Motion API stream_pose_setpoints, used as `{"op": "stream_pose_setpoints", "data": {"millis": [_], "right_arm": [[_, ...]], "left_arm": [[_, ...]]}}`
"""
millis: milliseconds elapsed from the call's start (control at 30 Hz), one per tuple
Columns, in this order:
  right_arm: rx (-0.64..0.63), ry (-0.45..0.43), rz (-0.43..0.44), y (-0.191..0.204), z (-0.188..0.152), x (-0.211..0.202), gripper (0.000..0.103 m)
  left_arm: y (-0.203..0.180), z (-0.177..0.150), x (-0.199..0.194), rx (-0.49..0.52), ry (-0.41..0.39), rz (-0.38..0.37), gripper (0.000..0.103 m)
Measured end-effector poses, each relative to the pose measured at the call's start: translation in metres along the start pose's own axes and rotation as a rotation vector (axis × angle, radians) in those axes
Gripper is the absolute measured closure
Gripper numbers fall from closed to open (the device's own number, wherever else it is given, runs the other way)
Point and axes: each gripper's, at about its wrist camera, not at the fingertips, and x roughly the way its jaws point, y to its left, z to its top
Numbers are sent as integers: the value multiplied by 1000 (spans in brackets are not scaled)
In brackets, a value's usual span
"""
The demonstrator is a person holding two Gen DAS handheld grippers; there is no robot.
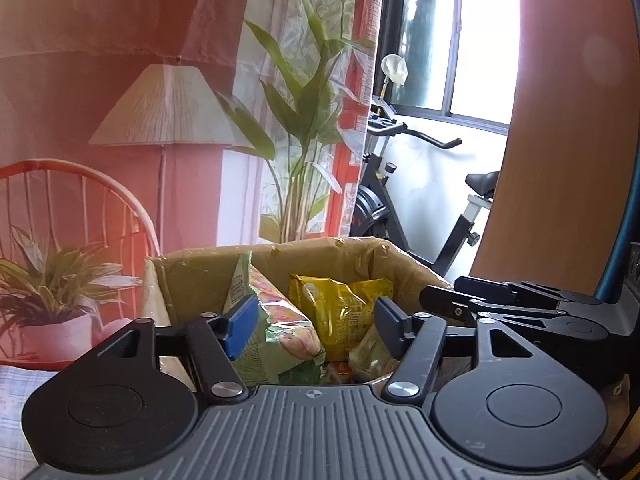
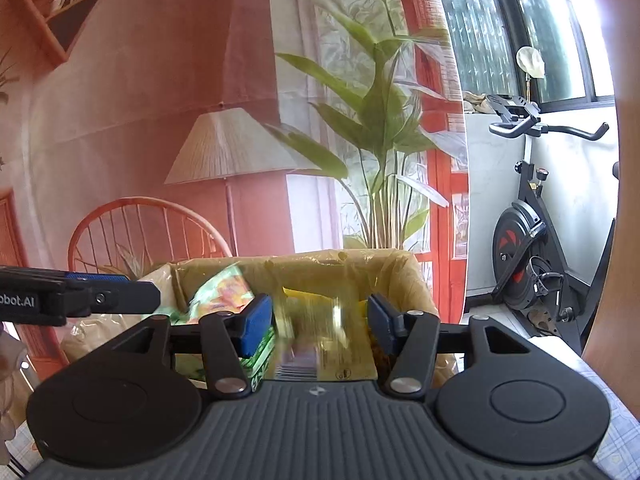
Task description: Organize snacks
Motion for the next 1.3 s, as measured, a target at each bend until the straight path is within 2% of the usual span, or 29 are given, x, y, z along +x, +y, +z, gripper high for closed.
{"op": "stream_pose_setpoints", "data": {"millis": [133, 200, 267, 333, 467, 733, 967, 1100, 1300], "right_arm": [[-6, 11, -2, 4, 4, -9, 42], [-11, 15, 2, 7, 6, -17, 36], [-26, 18, 4, 13, 10, -28, 23], [-41, 22, 0, 18, 14, -40, 15], [-39, 29, -5, 29, 23, -65, 0], [-9, -33, -28, 50, 36, -115, 0], [29, -23, -32, 57, 38, -141, 0], [31, -9, -40, 61, 39, -151, 0], [15, -4, -51, 70, 43, -161, 0]], "left_arm": [[0, 6, -16, 3, 3, 35, 20], [1, 10, -27, -10, 7, 52, 18], [0, 15, -40, -16, 3, 62, 15], [-2, 19, -55, -13, -11, 68, 9], [-9, 25, -83, -15, -35, 88, 5], [-20, 25, -126, -37, -81, 137, 4], [-25, 22, -156, -37, -143, 199, 4], [-25, 20, -164, -38, -123, 195, 4], [-25, 17, -173, -30, -114, 254, 4]]}}
